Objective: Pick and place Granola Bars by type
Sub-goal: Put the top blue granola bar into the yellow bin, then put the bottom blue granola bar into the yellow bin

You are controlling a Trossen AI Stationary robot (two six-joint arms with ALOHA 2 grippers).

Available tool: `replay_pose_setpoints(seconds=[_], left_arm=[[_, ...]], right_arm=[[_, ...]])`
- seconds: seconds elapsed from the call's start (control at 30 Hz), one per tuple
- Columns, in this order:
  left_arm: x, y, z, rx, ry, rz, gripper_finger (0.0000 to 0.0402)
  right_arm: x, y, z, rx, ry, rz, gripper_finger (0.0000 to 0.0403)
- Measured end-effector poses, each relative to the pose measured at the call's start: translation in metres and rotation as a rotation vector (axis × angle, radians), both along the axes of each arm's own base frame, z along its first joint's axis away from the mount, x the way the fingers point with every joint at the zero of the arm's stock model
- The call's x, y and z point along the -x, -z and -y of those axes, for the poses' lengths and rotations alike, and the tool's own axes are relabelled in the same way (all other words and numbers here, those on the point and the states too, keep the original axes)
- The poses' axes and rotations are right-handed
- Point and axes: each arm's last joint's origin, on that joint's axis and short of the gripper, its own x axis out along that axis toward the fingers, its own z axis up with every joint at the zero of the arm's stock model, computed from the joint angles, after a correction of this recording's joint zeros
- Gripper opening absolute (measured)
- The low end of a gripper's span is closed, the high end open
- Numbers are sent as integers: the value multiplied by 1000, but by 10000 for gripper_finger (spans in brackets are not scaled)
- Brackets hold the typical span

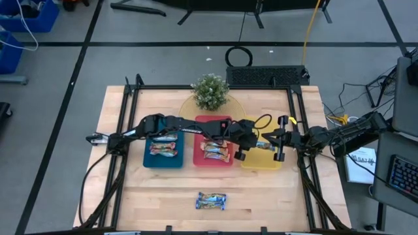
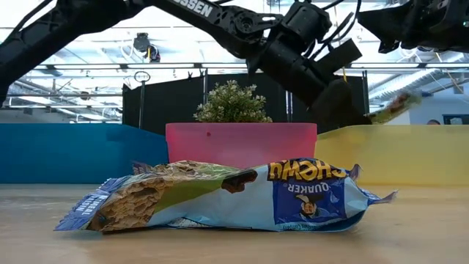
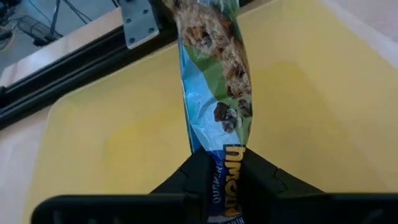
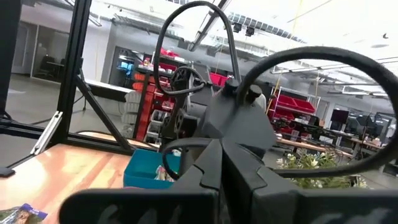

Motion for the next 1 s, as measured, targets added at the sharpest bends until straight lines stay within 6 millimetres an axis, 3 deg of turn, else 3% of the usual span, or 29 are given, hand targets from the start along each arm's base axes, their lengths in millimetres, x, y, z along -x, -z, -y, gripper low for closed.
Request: replay_pose_setpoints(seconds=[0.37,0.43,0.53,0.67,0.8,0.9,1.0], left_arm=[[0,-1,2,13,-33,-6,152],[3,-9,5,-14,-27,-10,159],[19,-46,16,-41,-19,-40,158],[64,-126,41,-44,3,-77,127],[127,-193,76,-83,-25,-108,53],[179,-234,99,-80,-94,-76,10],[226,-249,114,-43,-143,-13,13]], right_arm=[[0,0,0,-10,-3,7,0],[0,-1,0,-11,-3,9,0],[0,-1,0,-10,-4,8,0],[0,0,0,6,-1,2,0],[0,1,0,16,-1,-11,0],[0,2,-1,20,-18,-15,0],[-1,2,-3,37,-83,-14,0]])
